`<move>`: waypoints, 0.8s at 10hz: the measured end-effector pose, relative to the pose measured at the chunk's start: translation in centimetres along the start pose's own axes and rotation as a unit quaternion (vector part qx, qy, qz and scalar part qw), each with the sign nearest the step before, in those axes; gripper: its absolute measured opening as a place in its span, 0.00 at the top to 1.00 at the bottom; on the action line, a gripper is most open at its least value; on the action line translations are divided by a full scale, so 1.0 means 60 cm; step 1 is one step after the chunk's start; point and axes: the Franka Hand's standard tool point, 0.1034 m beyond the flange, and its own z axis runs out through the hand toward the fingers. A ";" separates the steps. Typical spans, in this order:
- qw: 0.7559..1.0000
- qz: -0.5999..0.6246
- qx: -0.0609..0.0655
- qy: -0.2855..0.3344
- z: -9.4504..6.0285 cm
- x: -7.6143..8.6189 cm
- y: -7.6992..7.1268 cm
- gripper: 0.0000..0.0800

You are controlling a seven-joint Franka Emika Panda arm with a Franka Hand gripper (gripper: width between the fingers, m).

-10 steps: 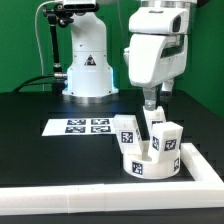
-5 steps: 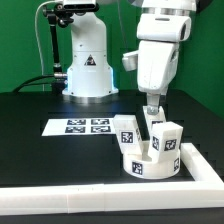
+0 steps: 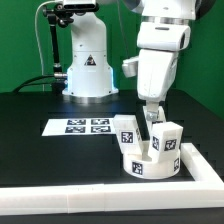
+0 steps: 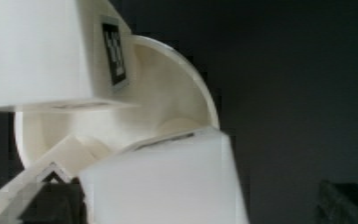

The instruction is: Assemble stool

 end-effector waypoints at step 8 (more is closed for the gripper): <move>1.000 0.023 -0.001 -0.004 0.003 0.006 0.000 0.58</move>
Offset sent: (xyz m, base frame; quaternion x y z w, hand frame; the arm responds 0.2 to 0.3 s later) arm 0.0053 0.0064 0.0007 0.0059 -0.0090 -0.0039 0.9999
